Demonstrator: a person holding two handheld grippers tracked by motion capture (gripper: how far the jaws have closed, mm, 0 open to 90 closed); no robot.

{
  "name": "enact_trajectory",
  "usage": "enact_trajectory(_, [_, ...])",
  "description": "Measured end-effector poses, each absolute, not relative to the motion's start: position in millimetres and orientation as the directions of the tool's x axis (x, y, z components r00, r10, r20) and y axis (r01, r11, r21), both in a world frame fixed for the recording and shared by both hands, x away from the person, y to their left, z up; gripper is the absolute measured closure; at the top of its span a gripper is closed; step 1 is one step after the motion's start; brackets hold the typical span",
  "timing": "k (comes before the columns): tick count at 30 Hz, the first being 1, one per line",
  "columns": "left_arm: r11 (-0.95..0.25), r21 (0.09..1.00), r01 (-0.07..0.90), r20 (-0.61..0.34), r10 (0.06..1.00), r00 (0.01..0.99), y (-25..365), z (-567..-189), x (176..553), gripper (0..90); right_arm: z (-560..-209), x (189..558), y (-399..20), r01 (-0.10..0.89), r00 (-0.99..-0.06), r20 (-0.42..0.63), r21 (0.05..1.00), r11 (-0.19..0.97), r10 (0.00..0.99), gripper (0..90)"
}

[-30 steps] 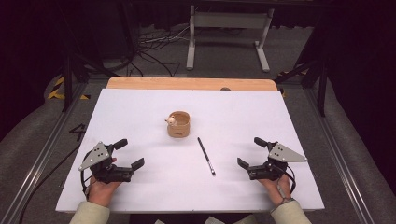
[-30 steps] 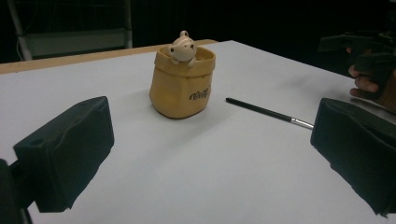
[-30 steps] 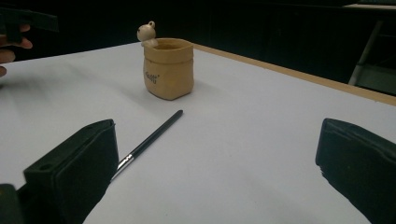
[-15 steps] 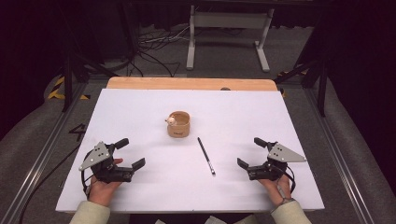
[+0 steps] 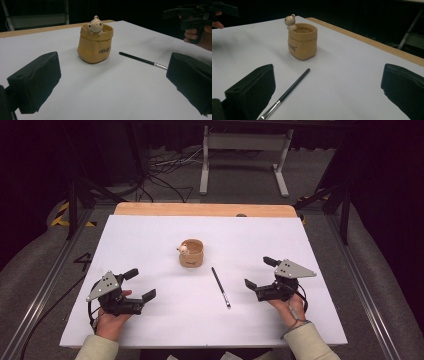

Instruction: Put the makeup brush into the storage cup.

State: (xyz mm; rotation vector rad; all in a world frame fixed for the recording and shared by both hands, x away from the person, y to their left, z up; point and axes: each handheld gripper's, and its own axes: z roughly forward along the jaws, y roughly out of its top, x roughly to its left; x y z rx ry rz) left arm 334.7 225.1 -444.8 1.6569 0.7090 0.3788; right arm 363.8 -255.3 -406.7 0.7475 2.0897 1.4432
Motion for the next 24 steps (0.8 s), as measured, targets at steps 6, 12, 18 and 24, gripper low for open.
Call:
enact_trajectory(6, [-0.073, 0.969, 0.237, -0.137, 0.639, 0.757, 226.5, -445.5, 334.2, 0.1, -395.6, 372.3, -236.7, 0.151, -0.755, -0.097, 0.937, 0.316, 0.648, 0.0])
enact_trajectory(12, [-0.062, 0.970, 0.236, -0.143, 0.639, 0.756, 229.4, -446.2, 332.7, 0.1, -390.2, 381.3, -218.6, 0.169, -0.774, -0.062, 0.939, 0.300, 0.630, 0.0])
enact_trajectory(18, [-0.064, 0.967, 0.245, -0.146, 0.648, 0.748, 232.9, -447.4, 330.9, 0.1, -381.7, 389.1, -209.5, 0.192, -0.780, -0.037, 0.936, 0.295, 0.625, 0.0])
enact_trajectory(24, [-0.054, 0.965, 0.256, -0.156, 0.665, 0.730, 237.6, -446.9, 329.3, 0.3, -373.6, 395.3, -195.1, 0.196, -0.798, -0.058, 0.916, 0.349, 0.600, 1.3])
